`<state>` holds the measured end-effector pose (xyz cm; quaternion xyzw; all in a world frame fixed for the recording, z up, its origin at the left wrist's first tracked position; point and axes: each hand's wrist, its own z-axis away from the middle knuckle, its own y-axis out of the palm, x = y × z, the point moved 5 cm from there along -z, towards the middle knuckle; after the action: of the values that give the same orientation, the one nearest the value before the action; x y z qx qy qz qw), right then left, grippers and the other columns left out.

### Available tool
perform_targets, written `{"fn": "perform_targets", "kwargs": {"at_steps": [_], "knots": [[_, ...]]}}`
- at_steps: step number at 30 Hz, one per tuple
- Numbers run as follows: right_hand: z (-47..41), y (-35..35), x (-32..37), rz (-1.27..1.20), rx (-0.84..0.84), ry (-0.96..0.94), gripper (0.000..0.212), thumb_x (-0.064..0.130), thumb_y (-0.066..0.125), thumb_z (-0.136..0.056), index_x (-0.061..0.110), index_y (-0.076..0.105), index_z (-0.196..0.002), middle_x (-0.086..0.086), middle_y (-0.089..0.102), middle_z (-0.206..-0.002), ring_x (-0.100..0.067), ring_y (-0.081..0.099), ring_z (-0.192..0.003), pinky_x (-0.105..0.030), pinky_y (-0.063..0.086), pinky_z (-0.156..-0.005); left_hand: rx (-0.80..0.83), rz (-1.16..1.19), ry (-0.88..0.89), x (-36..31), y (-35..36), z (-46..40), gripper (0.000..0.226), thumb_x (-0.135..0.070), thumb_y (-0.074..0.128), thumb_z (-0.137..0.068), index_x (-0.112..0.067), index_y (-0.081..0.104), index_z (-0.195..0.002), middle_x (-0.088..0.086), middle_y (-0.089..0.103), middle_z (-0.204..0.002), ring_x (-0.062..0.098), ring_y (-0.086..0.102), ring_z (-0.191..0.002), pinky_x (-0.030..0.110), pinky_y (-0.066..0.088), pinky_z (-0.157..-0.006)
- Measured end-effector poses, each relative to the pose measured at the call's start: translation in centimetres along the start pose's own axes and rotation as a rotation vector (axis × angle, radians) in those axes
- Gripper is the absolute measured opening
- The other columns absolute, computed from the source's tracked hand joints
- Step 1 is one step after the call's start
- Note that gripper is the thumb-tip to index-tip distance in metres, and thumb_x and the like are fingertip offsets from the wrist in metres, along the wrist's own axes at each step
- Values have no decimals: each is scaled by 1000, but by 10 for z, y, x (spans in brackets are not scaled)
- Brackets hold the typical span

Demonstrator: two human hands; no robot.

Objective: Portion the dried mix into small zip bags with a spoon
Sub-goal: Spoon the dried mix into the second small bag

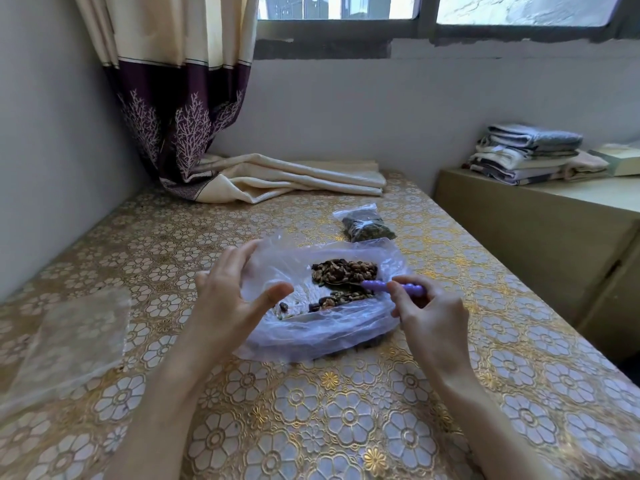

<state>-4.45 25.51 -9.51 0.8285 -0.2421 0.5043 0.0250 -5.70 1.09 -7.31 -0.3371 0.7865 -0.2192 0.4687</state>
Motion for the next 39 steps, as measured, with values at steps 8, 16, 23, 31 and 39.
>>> {"fn": "perform_targets", "kwargs": {"at_steps": [8,16,23,31,39], "knots": [[-2,4,-14,-201,23,146,17,12,65,-86,28,63,-81,0,67,-63,-12,66,-55,-20,55,-55,-136,50,-62,1,-9,0,83,-89,46,-46,-37,42,-110,-22,46,-94,15,49,-93,52,40,-92],[-11,2,1,-307,64,139,7,12,64,-87,19,66,-86,-4,69,-64,-17,66,-57,-23,55,-56,-138,-83,-87,8,-7,1,99,-82,44,-48,-26,46,-129,-23,41,-97,1,29,-93,32,23,-84],[-17,4,39,-397,183,45,6,9,64,-85,12,67,-89,-3,69,-64,-13,65,-56,-18,52,-55,-121,-76,-151,15,-4,0,100,-84,49,-50,-26,43,-132,-18,36,-101,3,29,-99,22,12,-79],[-15,24,69,-350,415,-77,13,3,65,-83,14,68,-87,-2,66,-66,-12,65,-59,-19,52,-56,-83,77,-235,16,-3,-1,123,-97,40,-33,-24,41,-132,-5,45,-111,19,43,-111,48,36,-100],[-23,26,83,-328,516,-193,17,-1,62,-83,14,66,-91,1,65,-66,-9,61,-57,-20,51,-56,-174,228,-186,11,-12,1,119,-93,48,-36,-23,43,-132,0,54,-126,21,48,-118,50,34,-104]]}}
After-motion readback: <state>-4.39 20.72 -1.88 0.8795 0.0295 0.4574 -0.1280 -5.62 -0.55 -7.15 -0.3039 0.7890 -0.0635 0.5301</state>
